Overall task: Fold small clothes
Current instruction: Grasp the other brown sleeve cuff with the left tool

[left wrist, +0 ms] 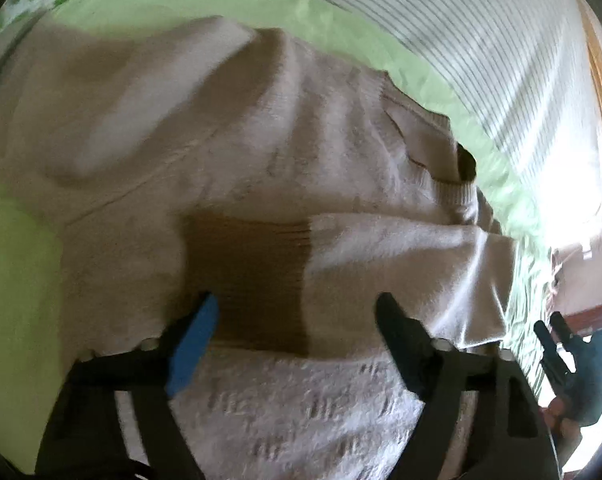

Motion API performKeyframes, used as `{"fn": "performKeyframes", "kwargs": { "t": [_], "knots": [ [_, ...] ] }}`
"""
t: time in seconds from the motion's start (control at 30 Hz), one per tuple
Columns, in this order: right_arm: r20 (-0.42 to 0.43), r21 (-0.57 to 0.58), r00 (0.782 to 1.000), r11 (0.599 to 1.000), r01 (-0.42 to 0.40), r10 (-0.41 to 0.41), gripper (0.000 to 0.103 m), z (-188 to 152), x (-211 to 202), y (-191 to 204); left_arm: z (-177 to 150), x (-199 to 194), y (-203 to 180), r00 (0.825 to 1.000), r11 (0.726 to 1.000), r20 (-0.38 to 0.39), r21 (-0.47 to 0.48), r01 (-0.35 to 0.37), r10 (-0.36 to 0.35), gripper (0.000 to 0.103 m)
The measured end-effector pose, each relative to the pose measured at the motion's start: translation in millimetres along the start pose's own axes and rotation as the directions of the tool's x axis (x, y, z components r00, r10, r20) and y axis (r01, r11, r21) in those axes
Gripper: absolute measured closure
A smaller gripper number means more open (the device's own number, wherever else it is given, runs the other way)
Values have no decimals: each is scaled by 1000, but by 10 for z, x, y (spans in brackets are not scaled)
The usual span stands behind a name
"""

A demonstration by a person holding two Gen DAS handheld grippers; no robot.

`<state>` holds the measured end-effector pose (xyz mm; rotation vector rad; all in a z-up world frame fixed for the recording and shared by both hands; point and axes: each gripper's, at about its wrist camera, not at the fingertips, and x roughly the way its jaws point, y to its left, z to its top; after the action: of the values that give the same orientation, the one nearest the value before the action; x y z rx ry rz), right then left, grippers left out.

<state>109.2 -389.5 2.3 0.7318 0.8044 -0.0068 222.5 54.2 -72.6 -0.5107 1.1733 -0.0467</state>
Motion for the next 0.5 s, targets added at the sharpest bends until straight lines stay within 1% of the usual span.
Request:
{"fn": "performKeyframes", "kwargs": {
  "t": [0.03,0.07,0.17,0.23,0.3,0.33,0.37,0.4,0.43,0.5],
  "knots": [
    [0,-5,1000,1000,-2,2,61,-4,16,-1,0,-10,31,1000,1000,0,-4,-26,26,19],
    [-5,-10,1000,1000,-3,3,61,-1,49,-3,6,-1,59,999,999,-2,-6,-36,36,19],
    [-6,-6,1000,1000,19,-19,61,17,141,-47,43,127,94,999,999,-23,-30,-30,29,20],
    [-4,17,1000,1000,27,-27,61,48,188,-99,69,189,-12,999,999,-6,5,-38,39,22],
    [5,27,999,999,39,-39,61,94,209,-125,85,252,-168,997,994,9,78,-73,73,49],
    [11,26,999,998,52,-52,61,117,212,-136,92,273,-204,997,993,4,97,-73,73,83],
    [16,26,998,998,61,-62,61,139,212,-148,100,284,-243,999,992,-8,112,-52,53,89],
    [22,28,997,997,68,-69,61,171,211,-167,101,253,-274,999,991,1,124,-46,46,90],
    [24,29,997,997,75,-75,61,191,209,-181,98,173,-315,999,989,25,145,-42,38,91],
    [35,31,995,995,92,-93,61,242,195,-220,103,-79,-369,997,985,80,172,0,-14,91]
  ]
}}
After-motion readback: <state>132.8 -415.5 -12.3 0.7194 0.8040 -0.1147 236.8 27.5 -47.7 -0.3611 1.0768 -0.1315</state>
